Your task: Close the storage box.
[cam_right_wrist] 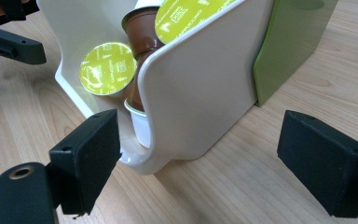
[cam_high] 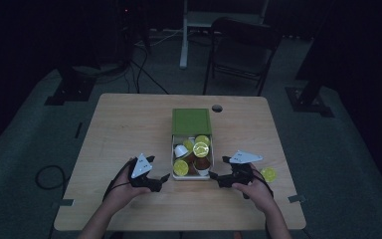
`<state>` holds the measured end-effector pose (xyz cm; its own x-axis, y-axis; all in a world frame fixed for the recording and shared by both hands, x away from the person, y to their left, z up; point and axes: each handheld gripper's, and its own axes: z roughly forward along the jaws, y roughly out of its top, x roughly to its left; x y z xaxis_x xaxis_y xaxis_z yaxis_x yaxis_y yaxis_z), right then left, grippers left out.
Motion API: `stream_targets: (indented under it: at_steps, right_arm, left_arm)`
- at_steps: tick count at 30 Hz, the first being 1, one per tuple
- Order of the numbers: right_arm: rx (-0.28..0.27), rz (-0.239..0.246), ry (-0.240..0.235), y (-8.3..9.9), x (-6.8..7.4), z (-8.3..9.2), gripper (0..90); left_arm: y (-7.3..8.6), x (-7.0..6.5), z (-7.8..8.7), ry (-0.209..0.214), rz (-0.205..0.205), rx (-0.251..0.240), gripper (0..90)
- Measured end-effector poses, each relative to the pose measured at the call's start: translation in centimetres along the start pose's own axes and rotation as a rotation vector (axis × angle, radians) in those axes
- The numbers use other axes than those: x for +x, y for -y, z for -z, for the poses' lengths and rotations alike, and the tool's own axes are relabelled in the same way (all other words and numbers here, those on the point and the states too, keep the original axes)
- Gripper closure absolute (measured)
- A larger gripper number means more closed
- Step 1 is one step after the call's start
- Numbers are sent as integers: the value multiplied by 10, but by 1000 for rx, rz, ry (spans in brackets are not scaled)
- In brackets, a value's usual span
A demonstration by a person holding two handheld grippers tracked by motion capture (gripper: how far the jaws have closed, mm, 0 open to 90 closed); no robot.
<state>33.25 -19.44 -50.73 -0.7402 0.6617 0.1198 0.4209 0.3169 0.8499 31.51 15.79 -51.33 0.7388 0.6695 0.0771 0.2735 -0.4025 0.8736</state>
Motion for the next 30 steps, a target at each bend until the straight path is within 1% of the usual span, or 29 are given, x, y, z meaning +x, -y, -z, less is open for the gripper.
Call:
stream_targets:
  at_steps: [6,9,15,16,20,26,30]
  right_arm:
    - [-5,-4,6,-2,-3,-1,132]
    - [-6,-13,8,-2,-5,-2,132]
    - [-3,-15,12,-3,-7,-3,132]
    - [-4,-16,16,-3,-7,-3,132]
    - [-9,-29,30,-3,-10,-3,128]
    - [-5,-28,26,-3,-10,-5,128]
    - [-6,-27,25,-4,-11,-5,125]
  left_arm:
    - [-5,3,-4,-5,4,-19,121]
    - [-7,4,-6,-7,3,-18,121]
    - [-9,3,-12,8,2,-12,121]
    - [-10,3,-13,14,7,-9,117]
    - [-12,4,-14,12,15,-13,106]
    - [-16,4,-18,9,-4,-4,112]
    - [-15,6,-20,14,11,-3,108]
